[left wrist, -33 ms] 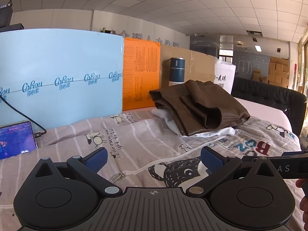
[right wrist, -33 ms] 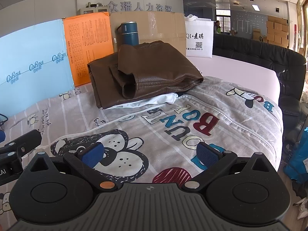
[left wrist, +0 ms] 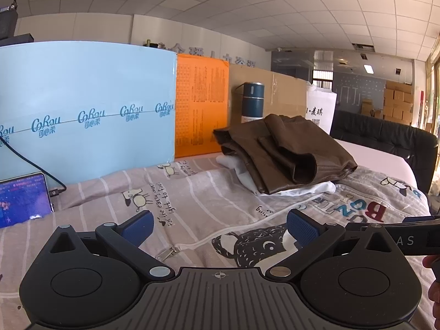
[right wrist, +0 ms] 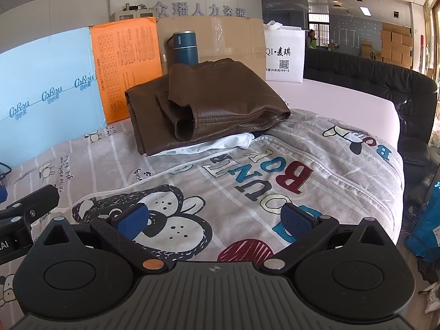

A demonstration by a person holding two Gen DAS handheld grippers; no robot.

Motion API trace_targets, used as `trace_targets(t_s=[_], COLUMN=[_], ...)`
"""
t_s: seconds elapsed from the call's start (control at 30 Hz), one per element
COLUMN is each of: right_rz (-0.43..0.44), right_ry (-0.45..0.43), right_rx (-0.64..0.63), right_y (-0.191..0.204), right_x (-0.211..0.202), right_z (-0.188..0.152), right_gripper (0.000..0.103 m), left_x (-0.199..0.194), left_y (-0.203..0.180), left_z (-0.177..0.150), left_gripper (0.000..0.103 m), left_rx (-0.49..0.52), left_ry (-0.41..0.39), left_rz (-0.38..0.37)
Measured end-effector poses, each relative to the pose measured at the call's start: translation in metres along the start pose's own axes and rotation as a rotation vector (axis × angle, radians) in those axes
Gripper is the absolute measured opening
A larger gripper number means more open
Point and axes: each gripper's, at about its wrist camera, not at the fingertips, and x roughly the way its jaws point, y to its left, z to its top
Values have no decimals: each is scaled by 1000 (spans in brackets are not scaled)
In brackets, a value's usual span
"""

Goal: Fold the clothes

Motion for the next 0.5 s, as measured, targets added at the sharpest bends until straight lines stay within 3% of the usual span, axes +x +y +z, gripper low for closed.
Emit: trace_targets(t_s=[0.5], right_rz=[4], right_ry=[-49], right_rx=[6], right_y=[1], right_x=[-9], right_z=[1], right_gripper=[103], left_x=[-3], left_y=[-1], left_z=[3], left_gripper=[103], left_rx=[5], left_ry=[-8], left_rz=[14])
